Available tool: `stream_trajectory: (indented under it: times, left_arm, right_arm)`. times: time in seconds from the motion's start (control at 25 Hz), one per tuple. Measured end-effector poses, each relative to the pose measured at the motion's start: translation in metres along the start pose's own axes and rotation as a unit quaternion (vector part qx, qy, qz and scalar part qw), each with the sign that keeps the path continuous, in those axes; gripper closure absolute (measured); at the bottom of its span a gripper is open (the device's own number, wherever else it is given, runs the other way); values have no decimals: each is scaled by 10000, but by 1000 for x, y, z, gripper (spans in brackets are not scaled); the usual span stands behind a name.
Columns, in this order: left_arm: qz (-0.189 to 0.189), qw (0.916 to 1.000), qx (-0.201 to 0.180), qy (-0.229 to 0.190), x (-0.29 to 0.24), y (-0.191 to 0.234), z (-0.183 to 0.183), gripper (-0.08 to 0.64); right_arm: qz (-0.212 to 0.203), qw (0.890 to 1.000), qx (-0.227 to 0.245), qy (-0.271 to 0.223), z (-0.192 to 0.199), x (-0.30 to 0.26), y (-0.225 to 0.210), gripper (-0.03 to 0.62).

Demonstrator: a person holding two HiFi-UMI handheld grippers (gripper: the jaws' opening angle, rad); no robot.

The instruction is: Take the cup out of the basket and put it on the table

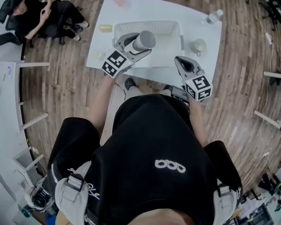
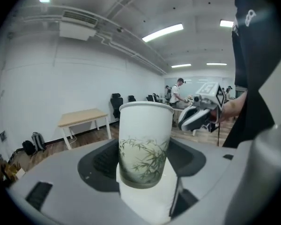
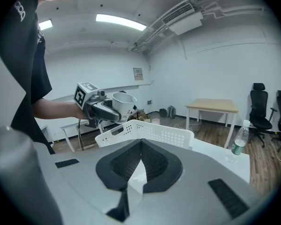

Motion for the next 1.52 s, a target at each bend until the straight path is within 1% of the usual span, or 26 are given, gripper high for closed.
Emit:
stream_trajectory:
  times: [0.16,0.32,0.52,0.68,0.8,1.0,1.12,1.28,1.52]
  left_arm:
    - [-608,9960,342,-566,46,-9,0,250]
    - [-1184,9858,666,-989,84,-22,14,250]
    - [-1834,9699,1088,-1175,119,-41,40,250]
    - [-2225,9565,1379,-1290,139,-56,62,250]
    - [-2397,9494,1500,-1364,149,-67,73,250]
    - [-2579,9416,1620,-1434,157,-77,83,250]
    - [-2628,9397,1630,-1459,160,-78,85,250]
    - [-2651,9397,1605,-1447,162,-79,87,250]
    - [-2667,9366,1690,-1522,166,-76,91,250]
  right_arm:
    - [-471,9987,214,-50,-12,-24,7,568]
    - [-858,9955,384,-76,-20,-41,14,568]
    - [-1223,9910,549,-39,-28,-54,18,568]
    - [-1427,9875,668,8,-33,-64,24,568]
    - [-1507,9858,742,43,-33,-68,29,568]
    - [-1582,9842,787,134,-31,-72,35,568]
    - [-1609,9838,778,167,-29,-74,37,568]
    - [-1616,9837,761,198,-28,-75,39,568]
    - [-1642,9830,784,233,-28,-81,43,568]
Point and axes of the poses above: the fingertips, and each gripper's own axes: x backward along the fingers, y to its left, z out of its underside, the point moved 8 cm from there along x, backward along the fingers, and after that the axes turned 6 degrees about z, right-handed, at the moved point
